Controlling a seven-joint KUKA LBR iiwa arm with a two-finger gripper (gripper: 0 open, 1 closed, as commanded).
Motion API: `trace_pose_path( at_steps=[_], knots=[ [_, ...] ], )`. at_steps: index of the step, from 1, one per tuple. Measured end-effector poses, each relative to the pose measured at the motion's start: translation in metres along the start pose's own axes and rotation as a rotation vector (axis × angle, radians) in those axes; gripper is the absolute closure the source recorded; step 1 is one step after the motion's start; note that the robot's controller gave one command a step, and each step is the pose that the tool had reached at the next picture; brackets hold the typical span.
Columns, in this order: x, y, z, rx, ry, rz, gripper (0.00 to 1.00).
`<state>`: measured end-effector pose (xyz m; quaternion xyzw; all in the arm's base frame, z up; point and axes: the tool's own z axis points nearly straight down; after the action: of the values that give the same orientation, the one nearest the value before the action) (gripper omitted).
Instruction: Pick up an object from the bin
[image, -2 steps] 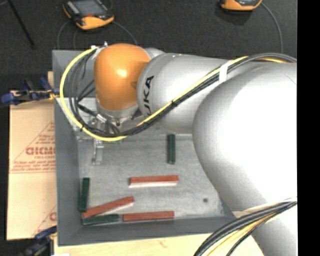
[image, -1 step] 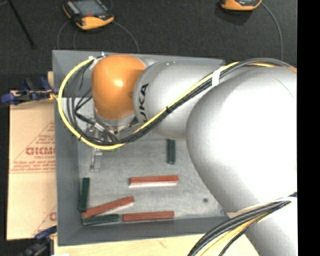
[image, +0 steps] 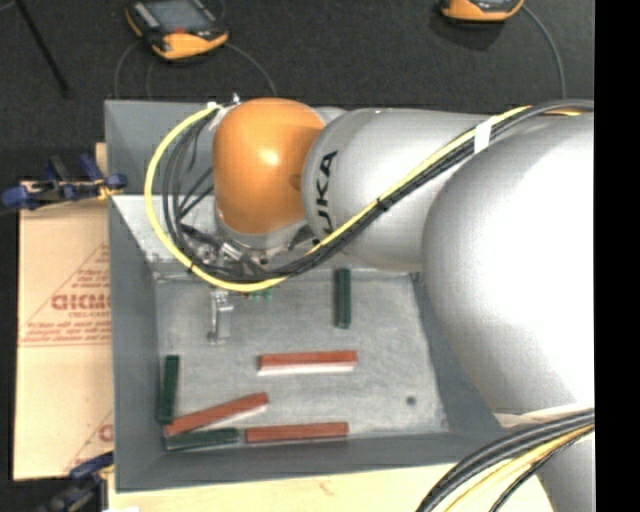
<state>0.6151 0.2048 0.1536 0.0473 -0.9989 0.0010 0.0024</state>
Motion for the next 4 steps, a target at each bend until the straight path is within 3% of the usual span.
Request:
trace_pose_path(
  at_steps=[1,2,3,4],
  knots=[
    [-0.015,-0.017,0.012,-0.002,-0.025,-0.143,0.0],
    [0.01,-0.039,0.053,-0.002,-0.006,-0.165,0.0],
    [0.006,-0.09,0.063,-0.005,-0.007,0.036,0.0],
    [0.043,-0.111,0.056,0.003,-0.008,0.04,0.0]
  ],
)
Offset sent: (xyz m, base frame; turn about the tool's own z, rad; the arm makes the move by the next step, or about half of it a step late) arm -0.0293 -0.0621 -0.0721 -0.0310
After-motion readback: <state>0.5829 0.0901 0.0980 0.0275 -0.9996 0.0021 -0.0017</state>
